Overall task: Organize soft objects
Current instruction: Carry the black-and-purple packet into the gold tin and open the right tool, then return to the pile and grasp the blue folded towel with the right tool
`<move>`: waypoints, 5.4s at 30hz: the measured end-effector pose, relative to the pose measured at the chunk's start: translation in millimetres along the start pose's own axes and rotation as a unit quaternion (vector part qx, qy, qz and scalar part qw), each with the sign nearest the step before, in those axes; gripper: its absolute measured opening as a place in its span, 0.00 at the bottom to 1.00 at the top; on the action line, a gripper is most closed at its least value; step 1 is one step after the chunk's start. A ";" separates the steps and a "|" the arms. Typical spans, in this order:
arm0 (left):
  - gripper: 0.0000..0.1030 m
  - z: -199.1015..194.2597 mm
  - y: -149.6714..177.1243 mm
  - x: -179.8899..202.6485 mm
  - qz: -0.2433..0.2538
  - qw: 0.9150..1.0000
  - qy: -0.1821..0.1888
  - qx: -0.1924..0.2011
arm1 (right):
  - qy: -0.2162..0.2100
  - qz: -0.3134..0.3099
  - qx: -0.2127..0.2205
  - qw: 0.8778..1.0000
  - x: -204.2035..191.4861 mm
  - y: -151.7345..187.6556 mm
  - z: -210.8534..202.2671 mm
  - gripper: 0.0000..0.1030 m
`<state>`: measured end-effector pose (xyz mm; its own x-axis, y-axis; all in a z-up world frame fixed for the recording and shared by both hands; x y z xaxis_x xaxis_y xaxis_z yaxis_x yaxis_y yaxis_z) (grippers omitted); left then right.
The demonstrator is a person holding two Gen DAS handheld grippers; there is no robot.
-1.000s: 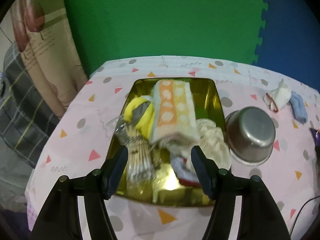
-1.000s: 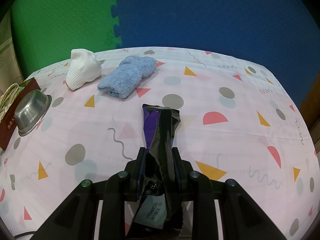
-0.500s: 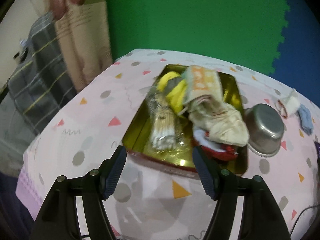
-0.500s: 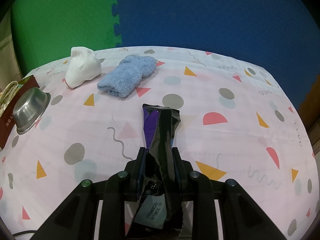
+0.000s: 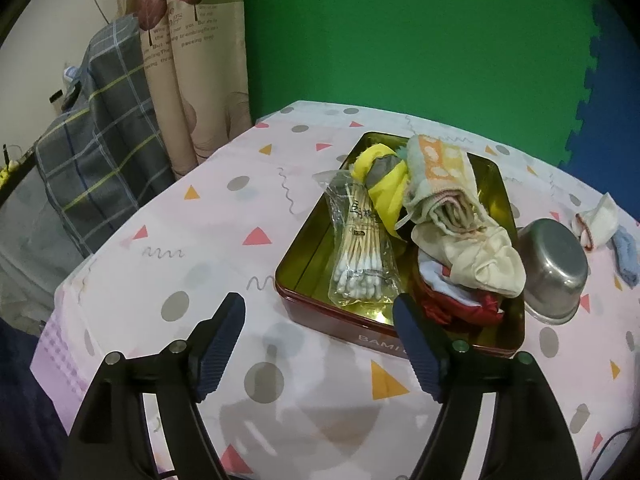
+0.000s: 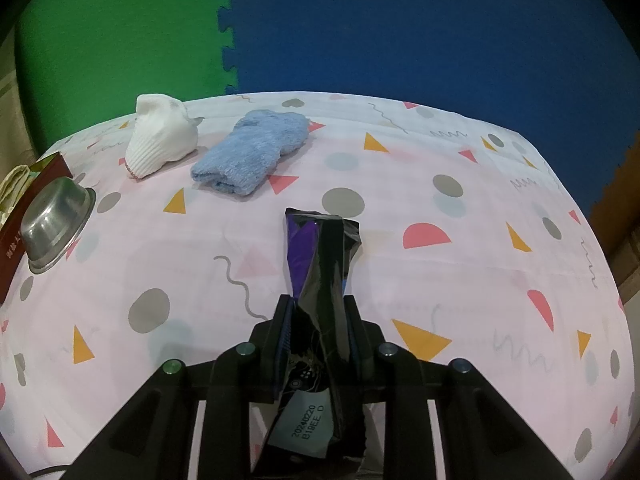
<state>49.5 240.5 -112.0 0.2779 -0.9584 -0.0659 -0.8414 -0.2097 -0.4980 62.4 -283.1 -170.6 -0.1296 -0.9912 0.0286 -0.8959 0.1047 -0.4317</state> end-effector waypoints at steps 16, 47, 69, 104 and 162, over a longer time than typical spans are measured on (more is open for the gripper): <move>0.77 1.3 0.6 -4.4 -0.008 1.000 -0.007 -0.003 | -0.026 -0.031 0.023 0.999 -45.5 -12.1 -32.8 0.23; 0.80 14.0 -2.5 -48.5 -0.071 0.997 -0.032 -0.022 | -0.159 -0.232 0.045 0.958 -305.0 -28.4 -100.3 0.23; 0.80 17.0 -1.3 -52.4 -0.078 0.996 -0.018 -0.026 | -0.194 -0.244 0.008 0.950 -422.7 -55.9 -57.4 0.23; 0.81 15.4 -3.8 -44.4 -0.075 0.997 -0.012 -0.022 | -0.218 -0.238 0.019 0.946 -412.1 -49.8 -69.1 0.47; 0.85 -52.3 -22.2 221.4 0.180 0.975 0.124 0.044 | 0.012 -0.008 0.018 1.000 -29.7 -119.3 35.3 0.25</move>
<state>105.4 22.8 -70.4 -0.1577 -0.9865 -0.0453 -0.8173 0.1561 -0.5547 188.1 -269.0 -151.8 -0.1250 -0.9905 0.0567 -0.8822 0.0848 -0.4631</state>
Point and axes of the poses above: each gripper's, at about its wrist camera, not at the fingertips, and z roughly the way its jaws point, x to its right, y to its underside, the point moved 7 cm from there along z, roughly the way its jaws point, and after that the axes turned 13 degrees about -x, right-handed, at the moved point
